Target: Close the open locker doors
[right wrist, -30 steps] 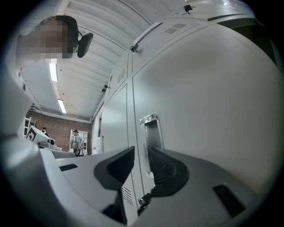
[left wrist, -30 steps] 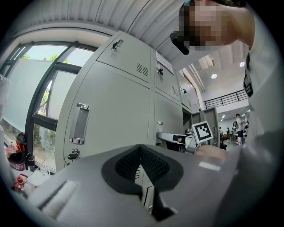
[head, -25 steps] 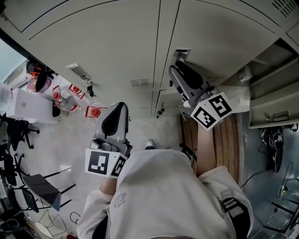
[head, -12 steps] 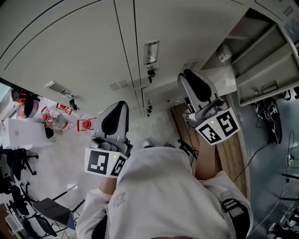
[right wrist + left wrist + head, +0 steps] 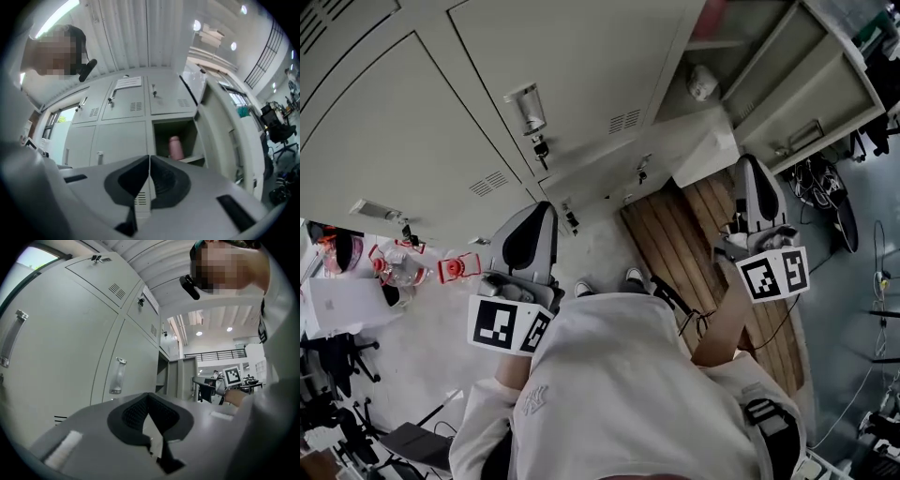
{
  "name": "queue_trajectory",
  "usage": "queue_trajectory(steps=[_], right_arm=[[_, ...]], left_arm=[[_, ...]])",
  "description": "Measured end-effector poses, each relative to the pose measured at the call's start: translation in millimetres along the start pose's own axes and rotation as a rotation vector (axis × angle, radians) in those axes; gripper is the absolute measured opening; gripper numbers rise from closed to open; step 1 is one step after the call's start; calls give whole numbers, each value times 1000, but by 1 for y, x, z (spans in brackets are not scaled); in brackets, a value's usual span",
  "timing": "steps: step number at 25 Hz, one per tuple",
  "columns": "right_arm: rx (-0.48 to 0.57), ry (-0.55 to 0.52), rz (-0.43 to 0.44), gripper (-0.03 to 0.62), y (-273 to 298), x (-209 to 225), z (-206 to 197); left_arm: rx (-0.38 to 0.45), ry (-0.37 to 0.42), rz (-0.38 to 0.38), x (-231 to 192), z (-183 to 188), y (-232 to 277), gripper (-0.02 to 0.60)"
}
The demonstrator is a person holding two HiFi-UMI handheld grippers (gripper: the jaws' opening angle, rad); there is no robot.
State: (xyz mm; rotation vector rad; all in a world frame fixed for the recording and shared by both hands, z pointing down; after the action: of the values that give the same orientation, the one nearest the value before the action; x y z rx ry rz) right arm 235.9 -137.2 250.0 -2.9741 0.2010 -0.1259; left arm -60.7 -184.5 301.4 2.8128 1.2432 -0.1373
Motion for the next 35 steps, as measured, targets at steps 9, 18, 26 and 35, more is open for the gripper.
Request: queue_trajectory(steps=[9,18,26,35], right_arm=[[39,-46,-174,15,-64,121,37],[-40,-2,-147,18,-72,199,26],[-119,56,-57,57,-49,221,-3],[-130,57,132,69,-25,197,-9]], left_arm=[[12,5,-53,76,3,61,8],[22,8,-63,145,-3,111,8],[11,17,6,164,-8,122,8],[9,36,66,159,-5,121,8]])
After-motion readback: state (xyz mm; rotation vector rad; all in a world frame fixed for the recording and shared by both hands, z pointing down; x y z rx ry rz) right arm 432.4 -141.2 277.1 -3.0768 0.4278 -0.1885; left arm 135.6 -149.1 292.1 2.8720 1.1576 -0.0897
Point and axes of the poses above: the fingertips, and each gripper's own axes: y forward along the fingers, x to its right, z out of its top, the point moved 3 cm from there along -y, backward along the fingers, and after that the axes turned 4 degrees about -x, right-handed, at the moved point
